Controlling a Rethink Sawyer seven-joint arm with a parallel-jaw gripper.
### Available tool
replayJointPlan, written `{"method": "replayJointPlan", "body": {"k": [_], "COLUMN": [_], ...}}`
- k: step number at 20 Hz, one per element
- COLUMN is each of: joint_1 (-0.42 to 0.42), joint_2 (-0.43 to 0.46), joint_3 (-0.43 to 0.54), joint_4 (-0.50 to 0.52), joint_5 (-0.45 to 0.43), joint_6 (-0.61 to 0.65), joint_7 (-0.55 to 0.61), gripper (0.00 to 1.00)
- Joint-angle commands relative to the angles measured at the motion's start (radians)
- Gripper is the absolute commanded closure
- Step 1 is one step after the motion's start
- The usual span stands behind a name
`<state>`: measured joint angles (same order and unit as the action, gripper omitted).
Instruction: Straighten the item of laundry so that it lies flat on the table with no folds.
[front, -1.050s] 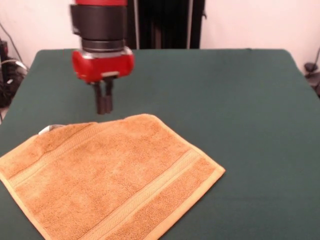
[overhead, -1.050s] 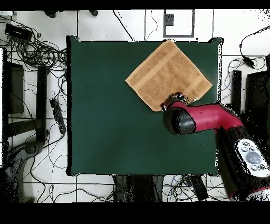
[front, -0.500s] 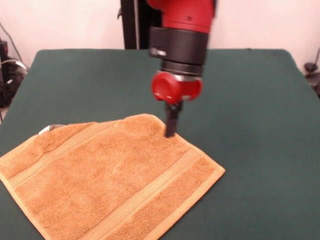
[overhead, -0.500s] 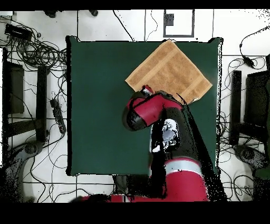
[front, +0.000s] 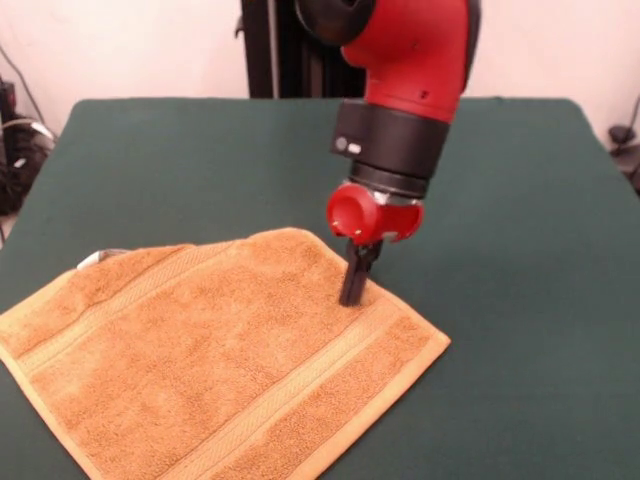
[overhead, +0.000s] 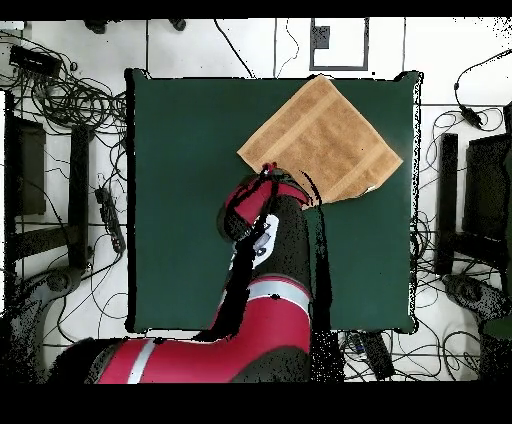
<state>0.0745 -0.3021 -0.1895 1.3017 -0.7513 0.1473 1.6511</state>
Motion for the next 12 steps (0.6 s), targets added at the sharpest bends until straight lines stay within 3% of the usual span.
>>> {"method": "replayJointPlan", "body": {"k": [1,6,12], "joint_1": [0.069,0.176,0.273], "joint_2": [0.123,0.232,0.269], "joint_3": [-0.175,-0.333,-0.426], "joint_4": [-0.098,-0.151,-0.162], "joint_5": [0.052,0.088,0.148], "joint_6": [0.006,0.026,0.057], "joint_7": [0.325,0.463,0.524], "gripper": [1.00,1.00,1.00]}}
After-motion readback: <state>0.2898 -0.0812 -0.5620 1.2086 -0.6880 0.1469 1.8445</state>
